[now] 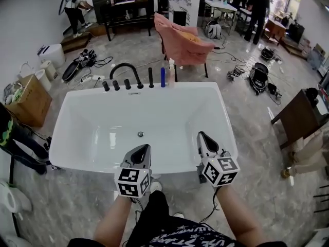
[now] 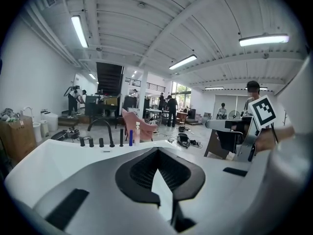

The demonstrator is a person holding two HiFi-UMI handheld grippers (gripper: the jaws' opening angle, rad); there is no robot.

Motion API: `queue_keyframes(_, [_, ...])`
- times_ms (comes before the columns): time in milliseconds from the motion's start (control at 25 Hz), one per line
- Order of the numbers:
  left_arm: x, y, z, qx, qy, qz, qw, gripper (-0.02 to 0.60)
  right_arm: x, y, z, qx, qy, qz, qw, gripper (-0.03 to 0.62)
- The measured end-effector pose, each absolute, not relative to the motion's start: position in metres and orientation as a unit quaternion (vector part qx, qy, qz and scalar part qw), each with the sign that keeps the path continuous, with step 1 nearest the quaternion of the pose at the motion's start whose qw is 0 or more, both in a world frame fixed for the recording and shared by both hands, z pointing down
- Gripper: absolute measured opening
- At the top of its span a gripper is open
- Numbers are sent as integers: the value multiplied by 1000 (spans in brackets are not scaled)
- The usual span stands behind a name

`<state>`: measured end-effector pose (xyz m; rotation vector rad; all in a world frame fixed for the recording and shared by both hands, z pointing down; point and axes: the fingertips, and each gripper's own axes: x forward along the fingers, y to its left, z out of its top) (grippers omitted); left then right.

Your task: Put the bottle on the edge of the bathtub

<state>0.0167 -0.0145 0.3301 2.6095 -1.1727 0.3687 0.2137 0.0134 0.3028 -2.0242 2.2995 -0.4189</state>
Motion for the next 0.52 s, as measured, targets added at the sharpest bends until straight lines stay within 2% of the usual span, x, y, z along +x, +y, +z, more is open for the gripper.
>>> queue_keyframes(520, [-11, 107, 338, 893, -403, 143, 138, 15, 189, 117, 293, -640, 757, -131, 24, 17])
